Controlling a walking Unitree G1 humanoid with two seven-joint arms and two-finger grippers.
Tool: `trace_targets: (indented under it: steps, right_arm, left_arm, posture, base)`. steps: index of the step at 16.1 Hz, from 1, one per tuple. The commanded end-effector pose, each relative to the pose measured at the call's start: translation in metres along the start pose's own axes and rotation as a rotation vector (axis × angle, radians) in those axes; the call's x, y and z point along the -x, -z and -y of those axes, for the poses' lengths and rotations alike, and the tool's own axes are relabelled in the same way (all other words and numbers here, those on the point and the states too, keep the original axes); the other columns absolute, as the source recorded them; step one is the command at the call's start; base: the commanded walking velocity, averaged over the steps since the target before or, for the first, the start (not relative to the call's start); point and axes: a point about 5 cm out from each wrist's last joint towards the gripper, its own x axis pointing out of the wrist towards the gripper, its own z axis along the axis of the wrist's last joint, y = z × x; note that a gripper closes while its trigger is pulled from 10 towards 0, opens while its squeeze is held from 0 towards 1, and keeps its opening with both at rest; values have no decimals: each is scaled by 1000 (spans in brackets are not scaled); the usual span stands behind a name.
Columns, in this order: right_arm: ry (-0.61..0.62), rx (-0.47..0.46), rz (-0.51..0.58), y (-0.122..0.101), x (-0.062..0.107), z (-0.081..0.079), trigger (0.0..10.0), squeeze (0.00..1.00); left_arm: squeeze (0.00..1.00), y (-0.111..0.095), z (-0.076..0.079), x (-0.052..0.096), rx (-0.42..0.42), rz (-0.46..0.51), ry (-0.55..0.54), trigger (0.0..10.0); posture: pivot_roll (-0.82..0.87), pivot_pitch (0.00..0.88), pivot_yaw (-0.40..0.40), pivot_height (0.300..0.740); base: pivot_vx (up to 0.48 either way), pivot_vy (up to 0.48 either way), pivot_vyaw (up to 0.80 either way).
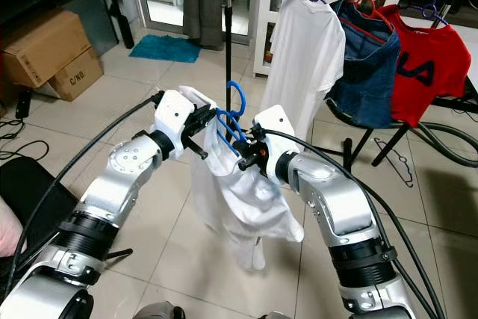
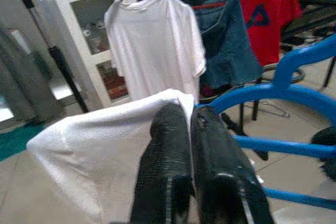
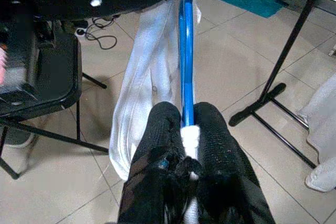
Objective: Hang hanger
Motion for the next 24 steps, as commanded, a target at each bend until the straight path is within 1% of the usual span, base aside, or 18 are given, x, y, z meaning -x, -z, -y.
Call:
trace_targets:
  steps: [1, 3, 5, 6, 7, 8, 9, 10, 11, 12, 13, 14, 15, 16, 17, 18, 21, 24]
  right_arm:
    - [8, 5, 31, -7, 1, 1, 0, 0]
    - [19, -3, 27, -5, 1, 3, 0, 0]
    - [44, -14, 19, -1, 1, 5, 0, 0]
    - [69, -17, 13, 2, 2, 8, 0, 0]
    - [115, -29, 8, 8, 5, 13, 0, 0]
    - [148, -33, 5, 12, 7, 17, 0, 0]
    - [256, -68, 6, 24, 14, 26, 2235, 0]
    - [288, -74, 10, 26, 16, 28, 10000, 0]
    - [392, -91, 63, 37, 24, 31, 10000, 0]
    - [437, -88, 59, 42, 26, 32, 10000, 0]
    - [510, -60, 54, 48, 30, 33, 10000, 0]
    - [536, -40, 59, 49, 32, 33, 10000, 0]
    - [581, 20, 62, 54, 33, 29, 10000, 0]
    - [563, -46, 101, 58, 32, 22, 10000, 0]
    - [541, -147, 154, 59, 30, 17, 10000, 0]
    - [538, -115, 158, 57, 27, 14, 10000, 0]
    - [498, -103, 133, 55, 13, 6, 10000, 0]
    - [524, -158, 159, 51, 9, 10, 10000, 0]
  left_arm:
    - [1000, -10, 3, 2, 26, 33, 64, 10000]
    - [1000, -18, 9, 4, 37, 77, 142, 10000]
    - [1000, -18, 11, 8, 68, 71, 176, 10000]
    - [1000, -18, 7, 10, 55, 67, 137, 10000]
    - [1000, -18, -3, 14, 60, 61, 52, 10000]
    - [1000, -17, -8, 16, 80, 42, 13, 10000]
    - [0, -15, -19, 24, 118, 41, -79, 10000]
    - [0, -15, -21, 27, 125, 45, -101, 10000]
    - [0, 3, -30, 44, 93, 1, -209, 10000]
    - [0, 12, -32, 51, 84, -31, -233, 10000]
    - [0, 25, -34, 61, 85, -69, -259, 10000]
    - [0, 30, -35, 66, 95, -70, -287, 10000]
    - [0, 39, -37, 77, 95, -77, -354, 10000]
    - [0, 47, -35, 85, 91, -96, -379, 10000]
    - [0, 50, -33, 88, 98, -104, -389, 10000]
    - [0, 51, -33, 90, 103, -104, -400, 10000]
    - [0, 44, -36, 91, 102, -94, -420, 10000]
    - [0, 38, -36, 92, 96, -72, -414, 10000]
  posture:
    - [-8, 0, 28, 740]
    - [-5, 0, 33, 740]
    - [-6, 0, 39, 740]
    - [-6, 0, 41, 740]
    - [-6, 0, 41, 740]
    - [-8, 0, 45, 740]
    - [-7, 0, 45, 740]
    - [-7, 0, 44, 740]
    - [-2, 0, 43, 740]
    - [-2, 0, 43, 740]
    - [1, 0, 36, 740]
    - [5, 0, 33, 740]
    - [7, 0, 31, 740]
    - [10, 0, 28, 740]
    - [11, 0, 27, 740]
    - [21, 0, 19, 740]
    - [40, 0, 4, 740]
    - [47, 0, -3, 740]
  base:
    - [0, 0, 0]
    - [0, 0, 0]
    - [0, 0, 0]
    - [0, 0, 0]
    - [0, 0, 0]
    - [0, 0, 0]
    - [0, 0, 0]
    - [0, 0, 0]
    - [0, 0, 0]
    - [0, 0, 0]
    - [0, 0, 0]
    - [0, 0, 0]
    - [0, 0, 0]
    - [315, 0, 0]
    - [341, 0, 0]
    - [341, 0, 0]
    - [369, 0, 533]
    - [411, 0, 681]
